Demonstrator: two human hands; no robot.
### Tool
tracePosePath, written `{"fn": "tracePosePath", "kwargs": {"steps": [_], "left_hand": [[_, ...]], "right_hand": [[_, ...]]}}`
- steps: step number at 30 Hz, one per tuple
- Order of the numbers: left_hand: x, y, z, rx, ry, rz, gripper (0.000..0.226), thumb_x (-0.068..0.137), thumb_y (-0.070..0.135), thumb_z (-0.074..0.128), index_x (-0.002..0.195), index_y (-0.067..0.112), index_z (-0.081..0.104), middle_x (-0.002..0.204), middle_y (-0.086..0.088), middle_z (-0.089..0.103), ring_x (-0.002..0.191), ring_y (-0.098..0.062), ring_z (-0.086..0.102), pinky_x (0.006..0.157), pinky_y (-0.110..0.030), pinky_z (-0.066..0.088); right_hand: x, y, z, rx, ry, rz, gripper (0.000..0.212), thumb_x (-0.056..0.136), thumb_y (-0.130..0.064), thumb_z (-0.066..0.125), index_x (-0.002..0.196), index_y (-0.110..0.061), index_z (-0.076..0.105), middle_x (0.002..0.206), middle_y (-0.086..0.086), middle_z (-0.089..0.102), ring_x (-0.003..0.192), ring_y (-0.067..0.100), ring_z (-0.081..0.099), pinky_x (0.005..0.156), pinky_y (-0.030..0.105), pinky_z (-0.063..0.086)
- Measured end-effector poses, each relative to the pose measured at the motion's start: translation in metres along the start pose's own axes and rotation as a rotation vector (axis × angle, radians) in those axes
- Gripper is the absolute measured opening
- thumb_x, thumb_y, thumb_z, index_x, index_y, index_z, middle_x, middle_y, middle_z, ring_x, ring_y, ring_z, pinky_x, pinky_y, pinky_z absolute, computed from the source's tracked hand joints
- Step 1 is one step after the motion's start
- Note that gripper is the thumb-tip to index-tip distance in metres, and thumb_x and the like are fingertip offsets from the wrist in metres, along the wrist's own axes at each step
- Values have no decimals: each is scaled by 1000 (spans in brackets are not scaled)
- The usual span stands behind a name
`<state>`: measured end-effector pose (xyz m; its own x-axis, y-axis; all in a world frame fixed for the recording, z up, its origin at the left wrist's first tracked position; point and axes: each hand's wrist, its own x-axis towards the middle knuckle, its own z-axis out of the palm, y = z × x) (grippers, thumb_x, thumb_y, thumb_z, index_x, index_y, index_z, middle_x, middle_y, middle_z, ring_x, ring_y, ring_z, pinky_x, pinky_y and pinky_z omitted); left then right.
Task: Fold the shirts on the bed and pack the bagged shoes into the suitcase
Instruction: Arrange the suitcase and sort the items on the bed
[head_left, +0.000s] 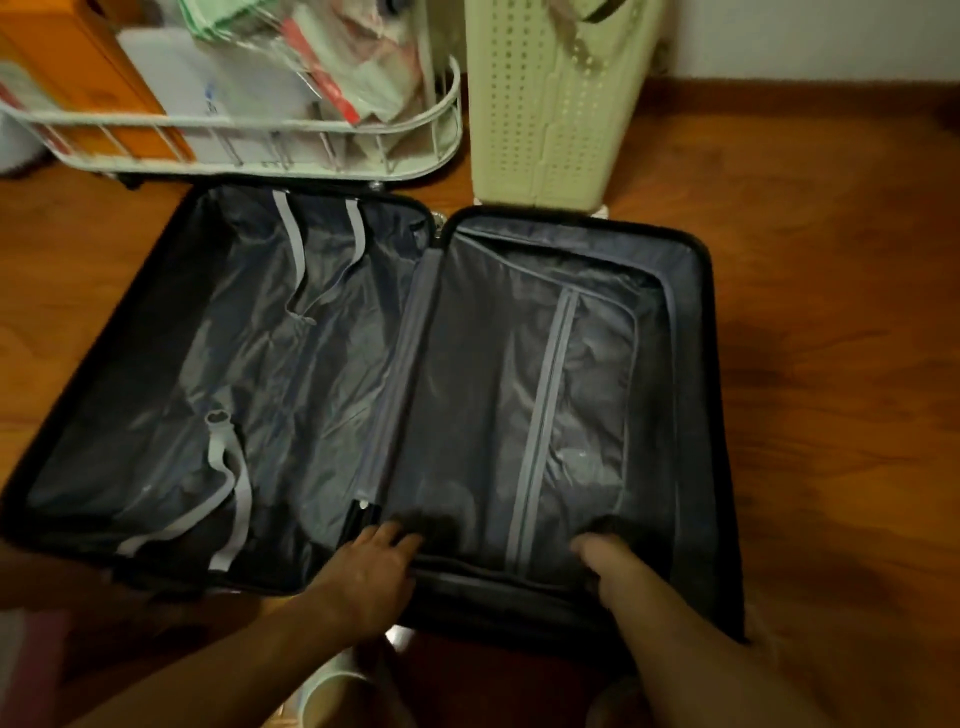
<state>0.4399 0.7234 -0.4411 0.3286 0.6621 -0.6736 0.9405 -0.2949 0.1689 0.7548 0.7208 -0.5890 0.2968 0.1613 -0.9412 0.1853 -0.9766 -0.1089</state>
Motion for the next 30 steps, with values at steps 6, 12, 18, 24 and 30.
{"fn": "tracePosePath", "kwargs": {"steps": [6,12,18,24,30], "left_hand": [[18,44,-17,-498,139,58,101,82,53,74,161,31,15,155,4,29,144,-13,33,120,-27,28],[3,43,-133,-1155,779,82,54,89,9,72,139,14,51,129,11,61,115,14,56,103,-17,45],[-73,-155,-140,-950,753,-1055,31,103,16,50,124,-4,59,126,-31,59,116,-47,56,94,-51,47],[-54,-129,-37,-517,563,-886,79,95,32,62,159,23,17,158,-23,20,140,-47,26,111,-62,33],[5,-17,-12,-138,104,-131,70,99,53,48,159,43,13,168,-12,-8,152,-45,6,124,-52,20]], "right_hand": [[-128,-56,9,619,82,-296,16,93,-4,55,102,-9,68,87,12,68,68,24,60,57,32,52],[-284,-188,41,255,-282,-1103,40,88,-13,61,125,-25,69,115,-9,72,109,7,66,102,32,51],[-311,-185,65,1,-250,-1221,37,98,-15,61,135,-18,62,130,3,66,121,10,60,105,21,44],[-190,-48,7,-835,-90,-786,71,87,-51,69,149,-28,44,148,1,45,140,25,42,114,32,35],[-133,82,-23,-1453,175,-682,67,75,-19,45,142,-11,48,100,18,70,87,36,68,75,54,59]]}}
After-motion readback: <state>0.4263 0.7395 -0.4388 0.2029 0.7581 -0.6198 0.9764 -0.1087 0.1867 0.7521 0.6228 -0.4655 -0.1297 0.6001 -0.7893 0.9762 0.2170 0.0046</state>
